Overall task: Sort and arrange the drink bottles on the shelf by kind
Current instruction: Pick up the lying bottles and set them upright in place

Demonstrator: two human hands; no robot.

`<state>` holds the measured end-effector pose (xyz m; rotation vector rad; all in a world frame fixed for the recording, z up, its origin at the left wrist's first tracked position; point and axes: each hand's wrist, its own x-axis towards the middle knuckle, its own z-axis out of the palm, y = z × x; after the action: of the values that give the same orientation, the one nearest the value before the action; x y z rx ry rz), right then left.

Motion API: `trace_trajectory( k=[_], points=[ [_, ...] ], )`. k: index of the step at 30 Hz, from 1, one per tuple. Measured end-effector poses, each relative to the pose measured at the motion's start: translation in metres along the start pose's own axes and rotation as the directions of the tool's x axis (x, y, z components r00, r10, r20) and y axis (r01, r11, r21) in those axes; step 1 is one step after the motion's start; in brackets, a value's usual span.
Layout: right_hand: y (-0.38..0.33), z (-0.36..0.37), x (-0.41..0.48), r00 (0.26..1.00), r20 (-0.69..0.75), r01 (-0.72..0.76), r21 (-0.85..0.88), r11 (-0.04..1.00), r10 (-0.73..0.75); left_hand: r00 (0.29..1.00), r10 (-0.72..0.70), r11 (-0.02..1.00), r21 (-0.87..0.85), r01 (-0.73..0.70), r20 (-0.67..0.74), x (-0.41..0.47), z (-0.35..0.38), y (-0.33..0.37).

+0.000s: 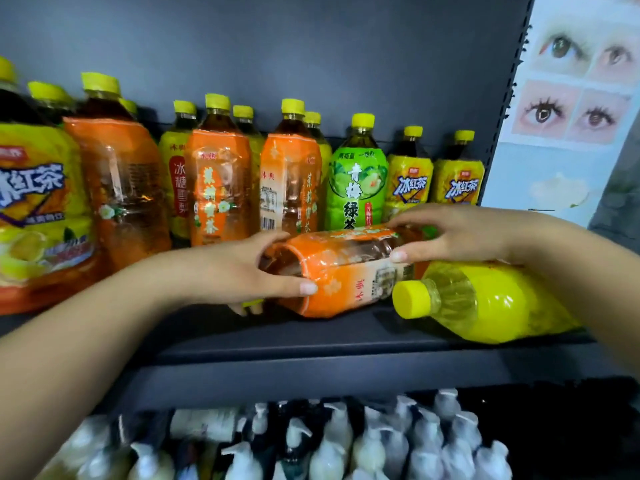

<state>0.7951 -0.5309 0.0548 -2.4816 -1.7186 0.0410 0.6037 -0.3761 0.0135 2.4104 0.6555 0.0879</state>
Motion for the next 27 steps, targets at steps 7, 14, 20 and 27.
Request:
trace_trajectory(
  k=[7,14,20,27],
  points=[
    [-0.044,-0.001,0.013,0.993,0.116,-0.009,-0.103,0.995,0.021,0.992,0.035,0.996,-0.082,-0.046,-0.123,-0.009,-0.011,-0.01],
    [-0.07,0.015,0.035,0.992,-0.036,0.127,0.185,0.974,-0.123,0.838,0.112,0.965,-0.142,-0.22,-0.535,-0.03,-0.049,-0.006],
    [-0.082,0.004,0.058,0.977,-0.005,0.186,0.497,0.848,-0.211,0.685,0.164,0.827,-0.279,-0.488,-0.71,-0.025,-0.063,-0.01],
    [-0.086,0.009,0.064,0.976,0.042,0.123,0.706,0.697,-0.215,0.573,0.286,0.663,-0.273,-0.697,-0.768,0.0,-0.068,-0.003]
  ],
)
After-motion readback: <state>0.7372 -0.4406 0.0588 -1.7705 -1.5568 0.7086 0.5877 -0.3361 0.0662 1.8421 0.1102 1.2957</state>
